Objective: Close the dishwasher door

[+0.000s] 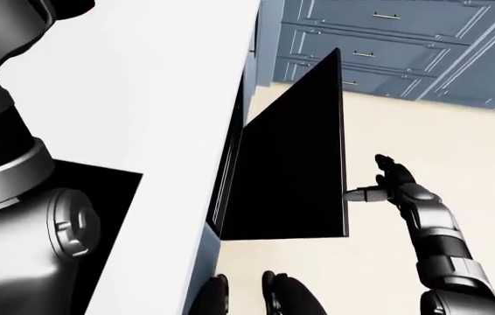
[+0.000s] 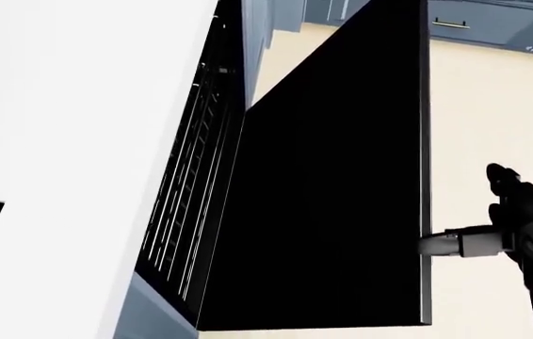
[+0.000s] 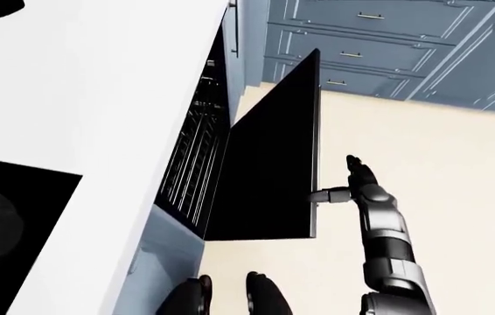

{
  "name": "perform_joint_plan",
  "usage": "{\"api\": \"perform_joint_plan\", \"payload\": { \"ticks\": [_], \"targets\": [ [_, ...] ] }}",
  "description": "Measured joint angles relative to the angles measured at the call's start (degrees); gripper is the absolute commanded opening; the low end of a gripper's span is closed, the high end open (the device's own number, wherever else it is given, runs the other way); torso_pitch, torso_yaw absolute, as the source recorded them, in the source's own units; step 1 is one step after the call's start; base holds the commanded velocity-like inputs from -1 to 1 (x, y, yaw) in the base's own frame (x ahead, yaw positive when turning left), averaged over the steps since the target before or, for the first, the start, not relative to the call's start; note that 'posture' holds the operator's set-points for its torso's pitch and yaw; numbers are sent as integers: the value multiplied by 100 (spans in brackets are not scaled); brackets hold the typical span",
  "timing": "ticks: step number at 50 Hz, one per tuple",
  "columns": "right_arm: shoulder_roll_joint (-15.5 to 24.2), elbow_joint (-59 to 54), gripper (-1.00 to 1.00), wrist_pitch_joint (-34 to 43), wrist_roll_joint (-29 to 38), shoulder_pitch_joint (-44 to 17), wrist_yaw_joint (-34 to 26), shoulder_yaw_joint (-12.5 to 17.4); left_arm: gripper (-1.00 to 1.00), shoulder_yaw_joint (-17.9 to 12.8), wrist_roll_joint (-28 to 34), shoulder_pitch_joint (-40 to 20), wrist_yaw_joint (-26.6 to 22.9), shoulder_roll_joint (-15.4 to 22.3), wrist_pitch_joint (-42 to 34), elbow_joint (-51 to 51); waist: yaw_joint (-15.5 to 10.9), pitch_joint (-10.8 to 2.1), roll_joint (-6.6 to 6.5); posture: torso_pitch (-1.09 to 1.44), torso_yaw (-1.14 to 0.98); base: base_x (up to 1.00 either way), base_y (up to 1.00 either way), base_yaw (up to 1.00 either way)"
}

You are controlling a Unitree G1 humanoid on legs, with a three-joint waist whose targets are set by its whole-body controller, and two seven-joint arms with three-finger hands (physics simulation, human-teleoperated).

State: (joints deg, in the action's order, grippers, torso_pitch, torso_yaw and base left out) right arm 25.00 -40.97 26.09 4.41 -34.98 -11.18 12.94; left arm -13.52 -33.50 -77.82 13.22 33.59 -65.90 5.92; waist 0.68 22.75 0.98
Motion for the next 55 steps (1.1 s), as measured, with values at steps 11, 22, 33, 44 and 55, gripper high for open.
{"api": "perform_joint_plan", "payload": {
  "ticks": [11, 22, 33, 44, 55],
  "targets": [
    [20, -474, 100, -411, -189, -108, 90, 57, 100, -15, -29, 47, 35, 16, -25, -118, 5, 119, -19, 71, 0, 0, 0, 0],
    [103, -403, 100, -128, -1132, -41, 4, 309, 100, 17, -88, 9, 68, -56, -34, -130, 5, 184, 2, 71, 0, 0, 0, 0],
    [176, -753, 100, -187, -1539, -122, 36, 242, 100, 25, -100, 53, 79, -112, -24, -174, 23, 234, 20, 71, 0, 0, 0, 0],
    [182, -1015, 100, -278, -1743, -201, 39, 205, 100, 14, -181, 52, 65, -83, -35, -247, 23, 285, 5, 75, 0, 0, 0, 0],
    [194, -1055, 100, -343, -1812, -212, 30, 178, 100, -22, -245, 38, 192, -63, -77, -281, 24, 342, 1, 79, 0, 0, 0, 0]
  ]
}}
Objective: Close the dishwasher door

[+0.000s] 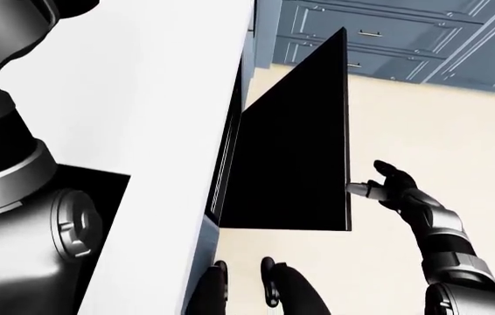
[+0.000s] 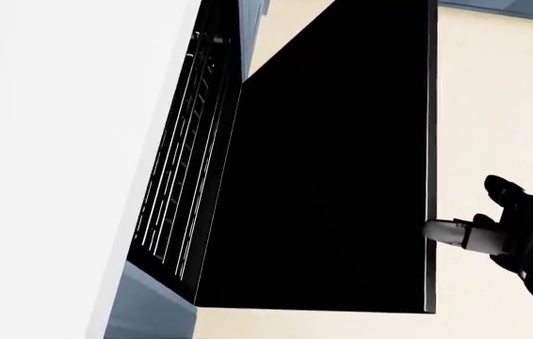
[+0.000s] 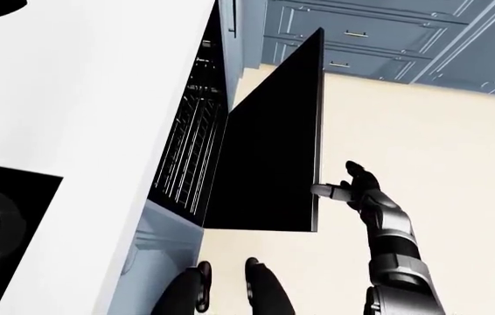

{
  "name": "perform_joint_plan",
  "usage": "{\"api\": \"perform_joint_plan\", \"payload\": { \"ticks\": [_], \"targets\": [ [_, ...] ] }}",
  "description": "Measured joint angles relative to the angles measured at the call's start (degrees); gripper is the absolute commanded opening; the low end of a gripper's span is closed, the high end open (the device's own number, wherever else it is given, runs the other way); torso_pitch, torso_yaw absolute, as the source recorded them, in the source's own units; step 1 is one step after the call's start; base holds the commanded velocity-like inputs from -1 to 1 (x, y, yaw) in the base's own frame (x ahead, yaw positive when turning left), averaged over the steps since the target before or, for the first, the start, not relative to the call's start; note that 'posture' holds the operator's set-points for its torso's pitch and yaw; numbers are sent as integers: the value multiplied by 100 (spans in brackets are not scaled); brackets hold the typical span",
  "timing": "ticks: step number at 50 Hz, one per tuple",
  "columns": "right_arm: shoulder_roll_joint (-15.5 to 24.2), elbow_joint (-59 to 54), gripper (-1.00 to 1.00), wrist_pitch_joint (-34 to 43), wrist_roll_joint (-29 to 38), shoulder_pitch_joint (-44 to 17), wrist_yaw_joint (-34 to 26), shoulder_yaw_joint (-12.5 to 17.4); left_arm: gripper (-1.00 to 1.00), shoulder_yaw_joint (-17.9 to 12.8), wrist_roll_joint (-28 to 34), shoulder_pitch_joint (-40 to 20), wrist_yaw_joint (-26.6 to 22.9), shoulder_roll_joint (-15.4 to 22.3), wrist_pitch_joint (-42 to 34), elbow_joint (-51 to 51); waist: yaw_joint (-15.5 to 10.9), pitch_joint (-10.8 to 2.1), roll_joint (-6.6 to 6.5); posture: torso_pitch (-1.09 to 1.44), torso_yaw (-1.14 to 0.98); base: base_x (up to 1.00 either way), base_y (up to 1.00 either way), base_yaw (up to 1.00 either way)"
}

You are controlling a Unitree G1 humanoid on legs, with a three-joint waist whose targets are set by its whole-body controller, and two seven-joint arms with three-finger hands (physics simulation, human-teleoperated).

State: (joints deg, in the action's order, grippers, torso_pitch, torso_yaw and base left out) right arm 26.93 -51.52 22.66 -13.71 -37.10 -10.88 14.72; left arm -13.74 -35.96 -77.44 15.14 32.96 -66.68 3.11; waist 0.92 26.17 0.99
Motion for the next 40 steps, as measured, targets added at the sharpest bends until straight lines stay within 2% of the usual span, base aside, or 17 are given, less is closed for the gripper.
{"api": "perform_joint_plan", "payload": {
  "ticks": [30, 40],
  "targets": [
    [-127, -1854, 100, -1267, 218, -378, -295, -191, 100, 0, -186, 85, 118, 16, -57, -254, 45, -3, -70, 79, 0, 0, 0, 0],
    [-208, -1740, 100, -1239, 197, -451, -604, -214, 100, 10, -288, 154, 185, -22, -143, -425, 51, -20, -94, 79, 0, 0, 0, 0]
  ]
}}
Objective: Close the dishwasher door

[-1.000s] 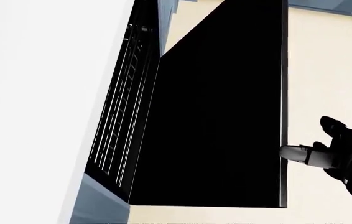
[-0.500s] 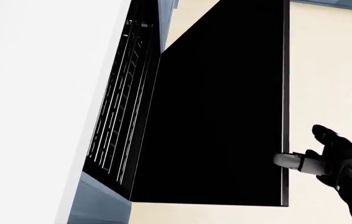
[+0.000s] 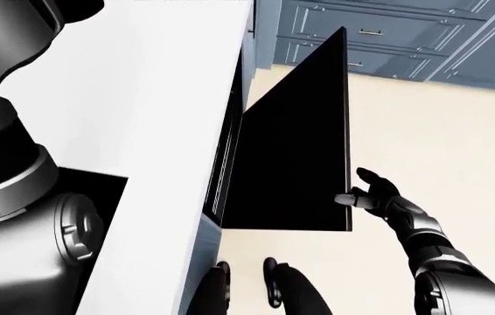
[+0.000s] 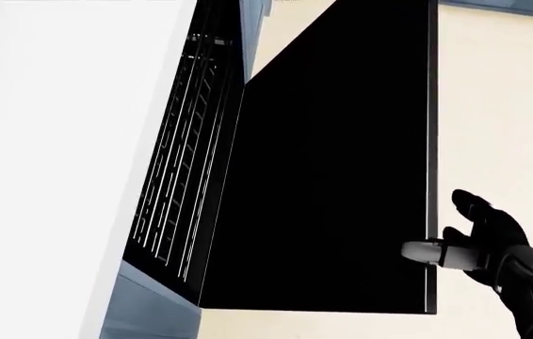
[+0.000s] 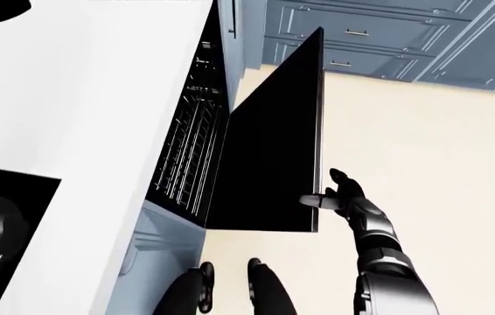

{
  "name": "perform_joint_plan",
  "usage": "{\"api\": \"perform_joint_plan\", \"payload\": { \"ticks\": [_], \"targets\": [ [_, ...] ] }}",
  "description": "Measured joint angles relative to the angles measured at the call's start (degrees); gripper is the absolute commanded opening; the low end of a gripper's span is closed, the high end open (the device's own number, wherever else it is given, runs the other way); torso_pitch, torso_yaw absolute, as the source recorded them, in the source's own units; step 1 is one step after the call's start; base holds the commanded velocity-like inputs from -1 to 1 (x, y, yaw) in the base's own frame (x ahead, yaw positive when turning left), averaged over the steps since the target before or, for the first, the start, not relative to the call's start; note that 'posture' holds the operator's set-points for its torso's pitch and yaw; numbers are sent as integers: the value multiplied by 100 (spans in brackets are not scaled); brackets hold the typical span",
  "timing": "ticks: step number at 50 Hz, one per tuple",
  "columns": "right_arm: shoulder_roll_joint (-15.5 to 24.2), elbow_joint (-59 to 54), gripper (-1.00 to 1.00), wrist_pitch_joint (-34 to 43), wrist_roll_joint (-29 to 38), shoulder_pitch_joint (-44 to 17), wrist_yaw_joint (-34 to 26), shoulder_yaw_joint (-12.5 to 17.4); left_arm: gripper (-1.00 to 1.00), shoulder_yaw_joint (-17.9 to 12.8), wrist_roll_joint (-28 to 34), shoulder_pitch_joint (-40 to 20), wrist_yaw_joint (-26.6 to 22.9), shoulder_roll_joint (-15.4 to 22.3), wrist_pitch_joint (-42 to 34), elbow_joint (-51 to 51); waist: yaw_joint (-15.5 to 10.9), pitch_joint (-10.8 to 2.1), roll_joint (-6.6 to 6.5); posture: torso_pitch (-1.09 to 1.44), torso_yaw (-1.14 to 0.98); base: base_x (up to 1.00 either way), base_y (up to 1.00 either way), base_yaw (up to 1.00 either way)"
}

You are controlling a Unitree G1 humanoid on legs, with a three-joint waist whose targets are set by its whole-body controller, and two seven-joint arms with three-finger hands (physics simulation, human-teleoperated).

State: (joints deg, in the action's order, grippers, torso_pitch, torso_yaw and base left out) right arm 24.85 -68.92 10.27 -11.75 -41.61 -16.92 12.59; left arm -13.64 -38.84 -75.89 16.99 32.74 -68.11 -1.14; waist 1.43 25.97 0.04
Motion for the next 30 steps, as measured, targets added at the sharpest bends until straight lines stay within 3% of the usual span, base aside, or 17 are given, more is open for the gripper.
{"api": "perform_joint_plan", "payload": {
  "ticks": [8, 23, 30],
  "targets": [
    [-82, 182, 100, 122, -54, 122, -367, -49, 100, -31, -61, 19, 76, 20, -56, -81, 14, -5, 7, 79, 0, 0, 0, 0],
    [-80, 452, 100, 286, -10, 219, -513, -43, 100, 8, -133, 101, 115, 20, -47, -152, 42, -47, 11, 79, 0, 0, 0, 0],
    [-133, 1240, 100, 692, 12, 527, -530, -31, 100, -4, -168, 124, 164, 37, -100, -259, 50, -62, 27, 79, 0, 0, 0, 0]
  ]
}}
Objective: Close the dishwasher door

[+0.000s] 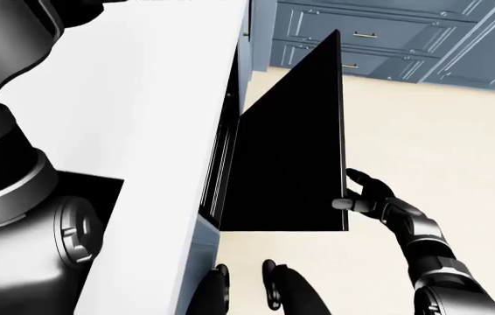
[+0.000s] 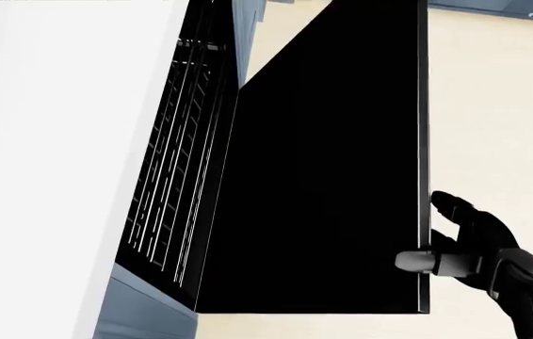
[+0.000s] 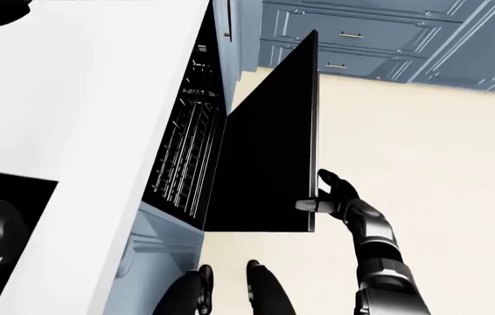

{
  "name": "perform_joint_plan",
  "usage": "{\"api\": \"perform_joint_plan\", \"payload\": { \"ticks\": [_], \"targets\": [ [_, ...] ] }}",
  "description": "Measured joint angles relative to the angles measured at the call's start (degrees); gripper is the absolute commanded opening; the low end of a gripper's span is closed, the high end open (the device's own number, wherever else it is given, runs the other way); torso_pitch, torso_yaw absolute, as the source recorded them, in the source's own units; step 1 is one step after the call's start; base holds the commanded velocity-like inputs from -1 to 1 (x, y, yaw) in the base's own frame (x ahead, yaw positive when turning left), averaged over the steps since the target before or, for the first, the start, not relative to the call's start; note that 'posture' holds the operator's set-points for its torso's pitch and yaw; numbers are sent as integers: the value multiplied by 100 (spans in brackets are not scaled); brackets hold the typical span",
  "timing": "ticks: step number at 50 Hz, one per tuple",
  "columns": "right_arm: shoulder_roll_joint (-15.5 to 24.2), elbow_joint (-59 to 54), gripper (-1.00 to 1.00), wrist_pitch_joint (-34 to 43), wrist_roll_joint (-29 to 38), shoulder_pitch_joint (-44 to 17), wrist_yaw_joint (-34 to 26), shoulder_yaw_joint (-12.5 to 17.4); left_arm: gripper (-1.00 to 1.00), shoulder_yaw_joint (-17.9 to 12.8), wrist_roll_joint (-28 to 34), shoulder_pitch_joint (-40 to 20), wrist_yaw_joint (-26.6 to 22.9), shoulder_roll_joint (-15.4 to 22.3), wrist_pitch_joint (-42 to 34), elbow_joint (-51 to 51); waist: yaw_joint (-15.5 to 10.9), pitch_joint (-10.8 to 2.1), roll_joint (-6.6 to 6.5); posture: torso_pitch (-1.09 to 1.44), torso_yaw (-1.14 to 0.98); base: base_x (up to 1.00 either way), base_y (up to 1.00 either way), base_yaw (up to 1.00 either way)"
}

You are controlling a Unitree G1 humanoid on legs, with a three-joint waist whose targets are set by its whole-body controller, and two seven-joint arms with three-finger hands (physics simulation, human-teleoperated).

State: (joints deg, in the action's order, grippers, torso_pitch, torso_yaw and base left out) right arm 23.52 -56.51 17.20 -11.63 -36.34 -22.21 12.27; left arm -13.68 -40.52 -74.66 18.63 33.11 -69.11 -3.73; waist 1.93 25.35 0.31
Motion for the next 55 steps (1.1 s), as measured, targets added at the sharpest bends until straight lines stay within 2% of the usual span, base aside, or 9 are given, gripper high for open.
{"api": "perform_joint_plan", "payload": {
  "ticks": [19, 26, 39, 55],
  "targets": [
    [-258, 1076, 100, 574, -4, 213, 219, 40, 100, -16, -42, -74, 21, 0, -83, 116, -9, 12, 6, 79, 3, 0, 0, 0],
    [-262, 1071, 100, 628, 2, 146, 171, 21, 100, -8, -85, -91, 66, -1, -85, 167, -70, -5, 3, 79, 6, 0, 0, 0],
    [-339, 1328, 100, 789, 55, 143, 279, 13, 100, -17, -118, -130, 91, 17, -56, 211, -256, -3, 16, 79, 13, 0, 0, 0],
    [-686, 2612, 100, 1493, 188, 311, 428, -170, 100, 10, -125, -201, 77, 75, 35, 398, -629, 2, 91, 79, 21, 0, 0, 0]
  ]
}}
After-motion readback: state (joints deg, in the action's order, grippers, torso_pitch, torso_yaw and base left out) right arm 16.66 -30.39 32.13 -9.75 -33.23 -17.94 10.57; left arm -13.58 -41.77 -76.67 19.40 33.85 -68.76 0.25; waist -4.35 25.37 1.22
